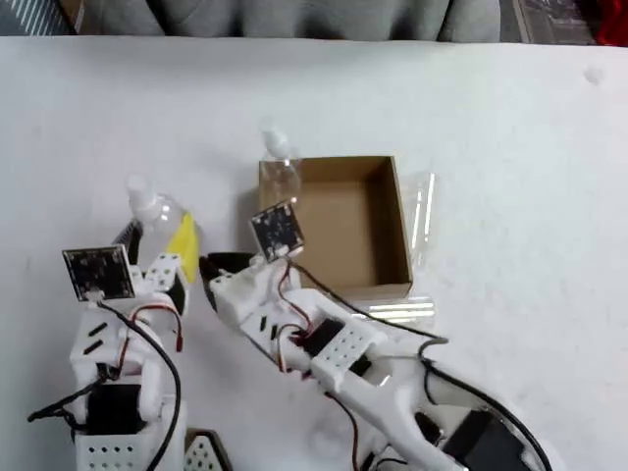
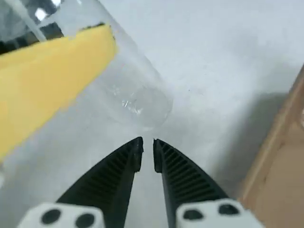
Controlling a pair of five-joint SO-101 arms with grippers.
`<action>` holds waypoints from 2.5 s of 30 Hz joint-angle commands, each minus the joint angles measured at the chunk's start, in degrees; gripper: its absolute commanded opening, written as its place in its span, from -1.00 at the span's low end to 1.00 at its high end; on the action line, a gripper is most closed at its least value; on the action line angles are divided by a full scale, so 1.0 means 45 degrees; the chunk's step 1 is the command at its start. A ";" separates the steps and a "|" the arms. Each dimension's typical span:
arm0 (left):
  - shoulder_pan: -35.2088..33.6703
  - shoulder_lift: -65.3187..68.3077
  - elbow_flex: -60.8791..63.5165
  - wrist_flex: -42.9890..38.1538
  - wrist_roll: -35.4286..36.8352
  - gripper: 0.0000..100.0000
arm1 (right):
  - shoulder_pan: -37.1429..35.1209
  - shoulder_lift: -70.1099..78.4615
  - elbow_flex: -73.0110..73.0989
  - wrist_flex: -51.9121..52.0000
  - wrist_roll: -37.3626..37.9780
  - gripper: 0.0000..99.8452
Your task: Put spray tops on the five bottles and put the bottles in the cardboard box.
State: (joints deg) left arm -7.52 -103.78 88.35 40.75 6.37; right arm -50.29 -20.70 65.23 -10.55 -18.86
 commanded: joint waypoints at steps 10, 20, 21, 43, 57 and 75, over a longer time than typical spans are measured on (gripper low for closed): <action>-0.0029 -0.0205 0.0430 -0.1211 -0.0430 -0.95 | 0.1924 -0.4855 -0.1407 0.5792 0.0606 -0.97; -0.0107 -0.0205 0.1035 -0.1719 -0.1153 -0.95 | 0.3937 -0.6945 -0.3536 1.0266 0.1915 -0.97; -0.0107 -0.0205 0.1094 -0.1739 -0.1153 -0.95 | 0.4093 -0.7082 -0.3751 1.0989 0.1934 -0.97; -0.0127 -0.0205 0.1016 -0.1641 -0.1153 -0.95 | 1.4818 -0.7629 0.1348 1.1595 0.8733 -0.97; 0.1221 -0.0186 -0.1368 0.1035 -0.1153 -0.95 | 1.4779 -0.7316 0.2716 1.0247 0.9944 -0.97; 0.4855 0.6320 -0.6115 0.0215 -0.1055 -0.95 | 1.4818 -0.6281 0.2520 0.9485 1.0491 -0.97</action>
State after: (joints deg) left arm 13.41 -85.76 66.46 48.57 1.80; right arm 16.00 -49.10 77.98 33.05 25.71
